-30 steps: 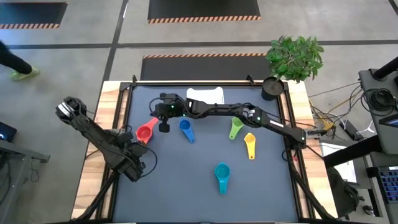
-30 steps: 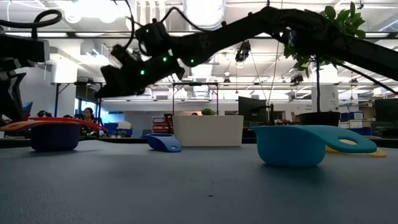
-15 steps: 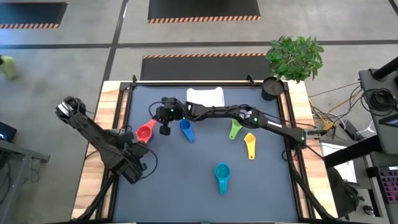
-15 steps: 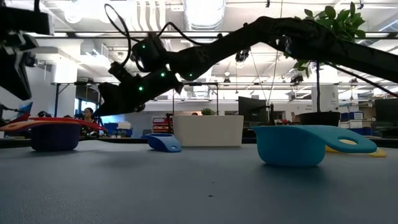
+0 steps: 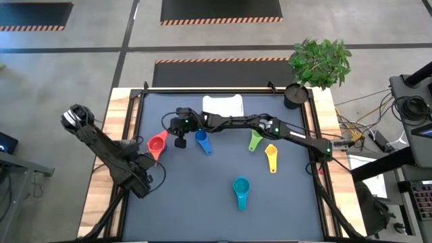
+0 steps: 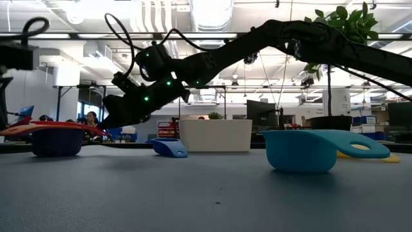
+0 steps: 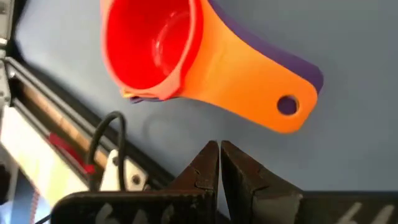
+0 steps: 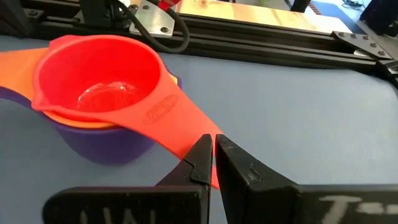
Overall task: Nest measuring cups in basket
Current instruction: Stack the red measuring cup on top of the orange measuring cup
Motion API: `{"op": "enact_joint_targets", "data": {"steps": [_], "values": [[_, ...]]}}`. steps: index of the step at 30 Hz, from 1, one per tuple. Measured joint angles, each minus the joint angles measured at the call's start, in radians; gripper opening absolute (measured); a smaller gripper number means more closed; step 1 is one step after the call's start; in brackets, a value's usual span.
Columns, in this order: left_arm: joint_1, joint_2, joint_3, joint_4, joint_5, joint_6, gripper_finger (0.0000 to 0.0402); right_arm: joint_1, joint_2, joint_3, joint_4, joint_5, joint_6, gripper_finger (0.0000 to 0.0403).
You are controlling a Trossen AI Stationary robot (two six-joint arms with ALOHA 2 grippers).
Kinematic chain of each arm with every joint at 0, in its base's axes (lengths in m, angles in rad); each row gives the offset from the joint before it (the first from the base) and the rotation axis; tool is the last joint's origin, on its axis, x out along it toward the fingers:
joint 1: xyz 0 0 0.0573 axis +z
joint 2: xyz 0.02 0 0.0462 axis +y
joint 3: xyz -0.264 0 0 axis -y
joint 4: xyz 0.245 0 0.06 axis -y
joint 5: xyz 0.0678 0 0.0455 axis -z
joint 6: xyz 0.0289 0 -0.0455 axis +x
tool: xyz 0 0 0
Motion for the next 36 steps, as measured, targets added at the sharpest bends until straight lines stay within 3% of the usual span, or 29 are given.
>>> {"op": "enact_joint_targets", "data": {"steps": [7,12,15,25,30,36], "values": [[0.001,0.001,-0.045,0.078,-0.056,-0.003,0.0,-0.004,0.0,0.014,0.002,0.006,-0.01,0.0009],[0.001,0.001,-0.064,0.113,-0.092,-0.024,0.0,-0.013,-0.004,0.041,0.034,0.1,-0.047,0.0009],[0.002,0.001,-0.082,0.154,-0.1,-0.026,0.0,-0.023,-0.002,0.04,0.038,0.103,-0.034,0.0009],[0.002,0.001,-0.088,0.228,-0.171,-0.048,0.0,-0.021,0.028,0.033,0.027,-0.028,0.046,0.0009],[0.002,0.001,-0.09,0.226,-0.17,-0.069,0.0,0.005,0.034,0.033,0.03,-0.035,0.015,0.0009],[0.002,0.001,-0.091,0.224,-0.17,-0.079,0.0,0.021,0.035,0.039,0.038,0.072,-0.036,0.0009]]}}
